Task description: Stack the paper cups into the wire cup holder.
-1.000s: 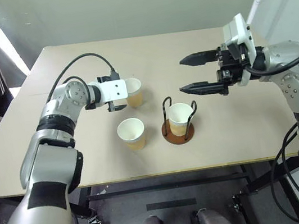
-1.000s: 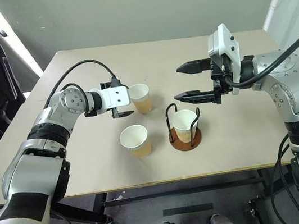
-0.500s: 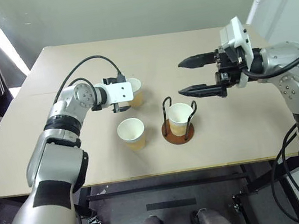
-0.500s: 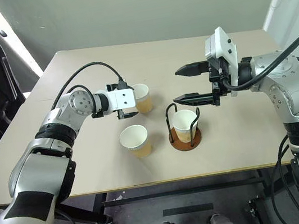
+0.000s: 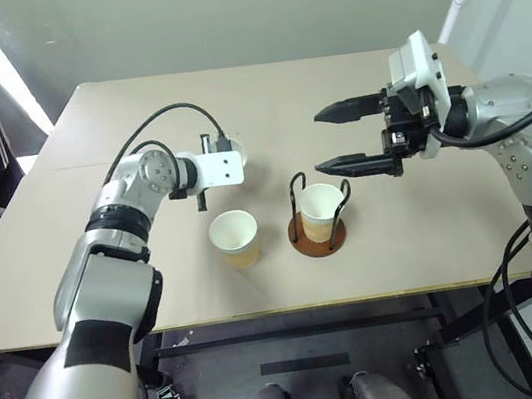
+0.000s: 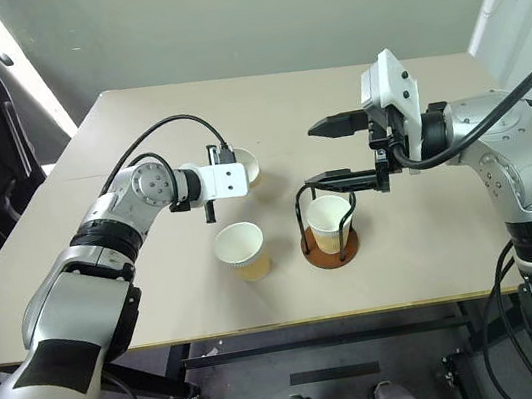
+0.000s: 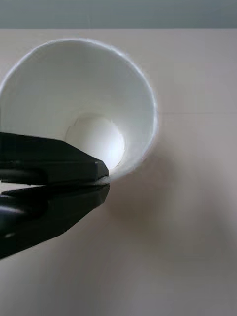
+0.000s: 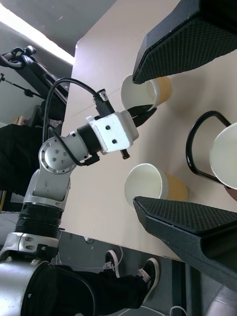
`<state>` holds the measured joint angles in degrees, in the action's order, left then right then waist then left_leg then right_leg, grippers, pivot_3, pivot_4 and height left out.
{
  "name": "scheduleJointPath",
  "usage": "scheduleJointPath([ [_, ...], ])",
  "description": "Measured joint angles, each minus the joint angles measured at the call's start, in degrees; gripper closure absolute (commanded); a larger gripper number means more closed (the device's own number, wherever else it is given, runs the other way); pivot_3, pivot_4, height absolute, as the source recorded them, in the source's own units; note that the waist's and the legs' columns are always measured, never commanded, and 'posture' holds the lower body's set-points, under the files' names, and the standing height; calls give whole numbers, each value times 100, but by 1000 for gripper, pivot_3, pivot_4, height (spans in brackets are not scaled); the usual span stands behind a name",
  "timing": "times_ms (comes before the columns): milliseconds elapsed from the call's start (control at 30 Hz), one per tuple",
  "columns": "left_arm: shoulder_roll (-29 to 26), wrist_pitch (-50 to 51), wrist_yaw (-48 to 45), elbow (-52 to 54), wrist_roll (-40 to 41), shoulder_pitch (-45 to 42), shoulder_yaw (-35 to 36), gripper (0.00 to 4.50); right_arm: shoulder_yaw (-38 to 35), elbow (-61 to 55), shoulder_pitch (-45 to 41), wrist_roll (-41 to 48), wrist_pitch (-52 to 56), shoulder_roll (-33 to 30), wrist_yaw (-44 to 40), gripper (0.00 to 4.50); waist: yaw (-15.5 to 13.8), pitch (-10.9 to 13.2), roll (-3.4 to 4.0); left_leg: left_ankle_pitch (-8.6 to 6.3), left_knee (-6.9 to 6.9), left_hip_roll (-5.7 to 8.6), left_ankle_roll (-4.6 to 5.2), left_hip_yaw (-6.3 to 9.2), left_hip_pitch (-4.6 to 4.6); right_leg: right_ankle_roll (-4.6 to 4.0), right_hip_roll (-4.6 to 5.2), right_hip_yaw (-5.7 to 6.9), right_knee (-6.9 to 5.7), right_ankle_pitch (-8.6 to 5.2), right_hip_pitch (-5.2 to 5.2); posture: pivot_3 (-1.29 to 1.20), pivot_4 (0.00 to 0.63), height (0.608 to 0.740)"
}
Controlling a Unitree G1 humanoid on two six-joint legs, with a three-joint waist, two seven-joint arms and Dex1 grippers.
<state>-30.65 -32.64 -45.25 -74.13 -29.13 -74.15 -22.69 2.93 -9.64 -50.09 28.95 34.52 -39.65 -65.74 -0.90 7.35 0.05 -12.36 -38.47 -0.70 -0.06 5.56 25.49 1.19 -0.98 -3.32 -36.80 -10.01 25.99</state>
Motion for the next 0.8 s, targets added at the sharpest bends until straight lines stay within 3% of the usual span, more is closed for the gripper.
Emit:
scheduleJointPath([
  [233, -31, -151, -364, -1, 122, -148, 73, 4449, 1, 1, 26, -3, -1, -30, -6, 799, 1, 0, 0, -1, -3, -1, 2, 0, 0, 2, 1, -1, 0, -1, -2, 0, 150, 740],
  [500, -225, -182, -1826, 36, 741, -400, 462, 4449, 145, 198, 223, -249, -283, -728, -594, 799, -15, 0, 0, -6, -10, 0, 10, 0, 10, 4, 3, -1, 1, -2, -1, 0, 150, 740],
  [800, -245, 163, -3215, 506, 1473, -779, 863, 4449, 240, 489, 430, -559, -674, -825, -737, 799, -3, 0, 0, -13, -17, -5, 21, -3, 15, 9, 4, -1, 0, -3, 0, 0, 150, 740],
])
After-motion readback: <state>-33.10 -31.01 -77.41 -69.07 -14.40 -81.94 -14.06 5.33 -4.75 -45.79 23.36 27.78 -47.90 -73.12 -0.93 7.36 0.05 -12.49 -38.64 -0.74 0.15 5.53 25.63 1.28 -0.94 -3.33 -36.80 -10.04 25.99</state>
